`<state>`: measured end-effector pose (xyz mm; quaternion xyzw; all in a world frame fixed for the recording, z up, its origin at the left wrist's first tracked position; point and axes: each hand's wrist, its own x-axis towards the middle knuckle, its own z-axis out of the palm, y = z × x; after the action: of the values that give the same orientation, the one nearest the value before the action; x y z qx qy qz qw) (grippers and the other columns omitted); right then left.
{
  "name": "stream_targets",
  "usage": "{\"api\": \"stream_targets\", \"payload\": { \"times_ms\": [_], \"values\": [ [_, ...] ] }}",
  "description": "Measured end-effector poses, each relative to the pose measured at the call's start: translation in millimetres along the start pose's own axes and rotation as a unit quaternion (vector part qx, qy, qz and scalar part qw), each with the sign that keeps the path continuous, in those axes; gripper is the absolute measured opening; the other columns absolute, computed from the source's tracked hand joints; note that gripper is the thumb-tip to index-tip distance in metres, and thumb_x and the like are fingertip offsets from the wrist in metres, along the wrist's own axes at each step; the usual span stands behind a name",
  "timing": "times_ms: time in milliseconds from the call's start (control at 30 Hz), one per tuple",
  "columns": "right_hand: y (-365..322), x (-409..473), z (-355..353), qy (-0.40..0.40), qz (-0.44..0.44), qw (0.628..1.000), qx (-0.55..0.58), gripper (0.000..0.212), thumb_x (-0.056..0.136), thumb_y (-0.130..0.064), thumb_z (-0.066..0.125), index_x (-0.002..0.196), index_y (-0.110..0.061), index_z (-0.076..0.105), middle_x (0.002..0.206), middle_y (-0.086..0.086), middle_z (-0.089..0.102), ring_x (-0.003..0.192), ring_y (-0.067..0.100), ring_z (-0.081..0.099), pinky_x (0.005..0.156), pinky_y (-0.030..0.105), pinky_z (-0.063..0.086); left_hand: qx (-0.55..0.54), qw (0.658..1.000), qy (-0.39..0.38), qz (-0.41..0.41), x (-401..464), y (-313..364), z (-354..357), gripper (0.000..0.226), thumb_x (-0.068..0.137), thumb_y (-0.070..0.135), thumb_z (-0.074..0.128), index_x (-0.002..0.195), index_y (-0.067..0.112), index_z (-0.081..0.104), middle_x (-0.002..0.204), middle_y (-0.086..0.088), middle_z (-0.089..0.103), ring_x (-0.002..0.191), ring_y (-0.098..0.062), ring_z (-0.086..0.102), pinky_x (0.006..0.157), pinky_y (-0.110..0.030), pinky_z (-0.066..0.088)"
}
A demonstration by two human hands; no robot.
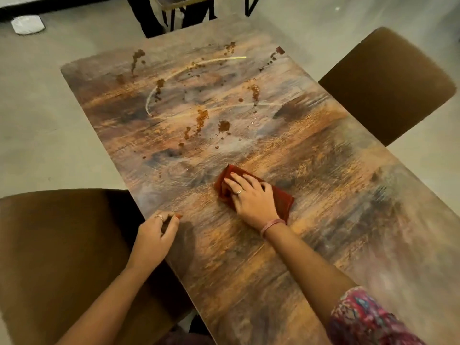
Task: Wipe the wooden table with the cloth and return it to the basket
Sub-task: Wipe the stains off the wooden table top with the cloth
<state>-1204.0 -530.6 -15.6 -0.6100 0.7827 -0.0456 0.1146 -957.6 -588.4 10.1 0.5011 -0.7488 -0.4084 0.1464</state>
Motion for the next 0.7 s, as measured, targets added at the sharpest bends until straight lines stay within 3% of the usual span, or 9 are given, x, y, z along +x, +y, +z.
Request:
{"api": "stream_targets", "payload": {
  "times_ms": [100,200,267,367,500,600,700],
  "values": [
    [34,48,-18,-0.005,0.117,0.993,-0.024,0.044,0.097,-0.038,0.039,0.141,-0.041,0.037,0.153,-0.013,0.032,0.136,0.02,0.031,0.101,0.05,0.029,-0.023,1.0,-0.008,-0.016,11,-8,-20,0.017,0.096,0.027,0.053,0.085,0.024,0.065,0.071,0.002,0.06,0.059,-0.014,0.055,0.049,-0.02,0.036],
    [52,88,-40,-0.012,0.28,0.957,0.069,0.045,0.1,-0.036,0.036,0.144,-0.038,0.035,0.156,-0.013,0.025,0.141,0.021,0.022,0.109,0.054,0.022,-0.039,0.997,-0.05,-0.037,23,-20,-38,0.016,0.095,0.028,0.054,0.084,0.036,0.062,0.076,0.009,0.064,0.063,-0.01,0.057,0.051,-0.016,0.039],
    [31,92,-35,0.009,0.327,0.941,0.091,0.045,0.1,-0.035,0.036,0.146,-0.036,0.035,0.157,-0.013,0.023,0.143,0.021,0.019,0.112,0.052,0.02,-0.042,0.992,-0.096,-0.076,34,-29,-50,0.014,0.095,0.028,0.054,0.087,0.036,0.061,0.082,0.01,0.065,0.07,-0.011,0.06,0.058,-0.019,0.042],
    [-45,66,-9,0.033,0.278,0.957,0.07,0.046,0.098,-0.033,0.041,0.144,-0.038,0.037,0.156,-0.014,0.026,0.142,0.017,0.022,0.112,0.046,0.023,-0.058,0.974,-0.149,-0.159,53,-43,-62,0.008,0.095,0.026,0.054,0.1,0.024,0.06,0.091,0.004,0.065,0.082,-0.013,0.06,0.064,-0.021,0.042],
    [-161,-14,33,0.021,0.155,0.986,0.058,0.049,0.094,-0.033,0.044,0.141,-0.043,0.04,0.152,-0.02,0.032,0.14,0.009,0.028,0.105,0.04,0.026,-0.034,0.965,-0.173,-0.192,75,-55,-82,0.019,0.094,0.034,0.052,0.1,0.016,0.053,0.092,-0.003,0.062,0.081,-0.015,0.057,0.068,-0.029,0.044],
    [-194,-69,47,0.003,0.141,0.988,0.067,0.05,0.093,-0.035,0.036,0.141,-0.046,0.037,0.153,-0.021,0.03,0.142,0.009,0.026,0.107,0.037,0.023,-0.088,0.955,-0.174,-0.221,84,-63,-96,0.021,0.095,0.035,0.051,0.102,0.016,0.051,0.097,-0.004,0.062,0.088,-0.017,0.061,0.085,-0.038,0.048],
    [-192,-77,47,-0.001,0.165,0.983,0.075,0.05,0.094,-0.035,0.035,0.141,-0.048,0.035,0.153,-0.025,0.02,0.143,0.005,0.015,0.11,0.038,0.019,-0.146,0.938,-0.186,-0.252,89,-66,-105,0.016,0.096,0.036,0.05,0.098,0.02,0.049,0.105,-0.004,0.06,0.092,-0.017,0.062,0.09,-0.038,0.049]
  ]
}}
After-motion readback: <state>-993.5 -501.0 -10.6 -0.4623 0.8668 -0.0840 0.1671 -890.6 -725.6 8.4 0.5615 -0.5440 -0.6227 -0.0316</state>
